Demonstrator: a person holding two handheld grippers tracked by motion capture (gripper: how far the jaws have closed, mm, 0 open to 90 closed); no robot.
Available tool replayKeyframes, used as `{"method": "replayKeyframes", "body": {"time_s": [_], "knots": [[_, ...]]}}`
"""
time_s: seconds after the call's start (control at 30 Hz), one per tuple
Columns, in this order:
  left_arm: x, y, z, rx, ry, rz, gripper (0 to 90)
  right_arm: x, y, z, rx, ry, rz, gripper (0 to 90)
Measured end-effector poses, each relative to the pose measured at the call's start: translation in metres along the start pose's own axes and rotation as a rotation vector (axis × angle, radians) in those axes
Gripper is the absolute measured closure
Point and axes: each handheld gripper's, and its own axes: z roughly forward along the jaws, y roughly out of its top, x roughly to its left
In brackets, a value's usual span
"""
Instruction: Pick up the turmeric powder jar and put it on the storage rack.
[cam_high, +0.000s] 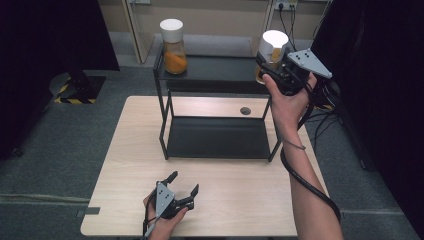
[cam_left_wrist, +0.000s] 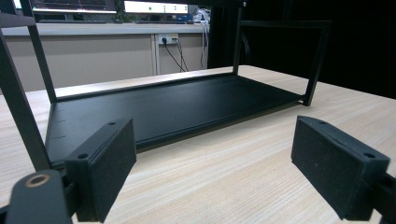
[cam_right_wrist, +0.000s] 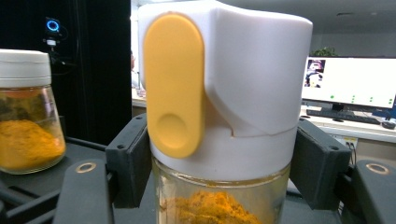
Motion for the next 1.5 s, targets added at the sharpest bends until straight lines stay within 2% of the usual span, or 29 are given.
{"method": "replayKeyframes", "body": {"time_s": [0.37,0.5,0.6,0.8,1.0,1.5], "knots": [[0.000,0.000,0.000,-0.001,-0.001,-0.001,13.6,0.000,0.007,0.016,0.025,-0.022,-0.015,31.0],[0.000,0.000,0.000,-0.002,0.000,0.000,13.6,0.001,0.006,0.021,0.027,-0.029,-0.004,31.0],[0.000,0.000,0.000,-0.001,-0.002,0.000,13.6,0.001,0.004,0.026,0.029,-0.028,0.022,31.0],[0.000,0.000,0.000,-0.002,-0.002,-0.001,13.5,0.003,0.002,0.035,0.044,-0.044,0.014,31.0],[0.001,0.000,0.000,-0.002,-0.004,-0.002,13.5,0.002,0.000,0.041,0.046,-0.056,0.027,31.0],[0.001,0.000,0.000,-0.001,-0.006,-0.002,13.5,0.000,0.000,0.055,0.065,-0.078,0.006,31.0]]}}
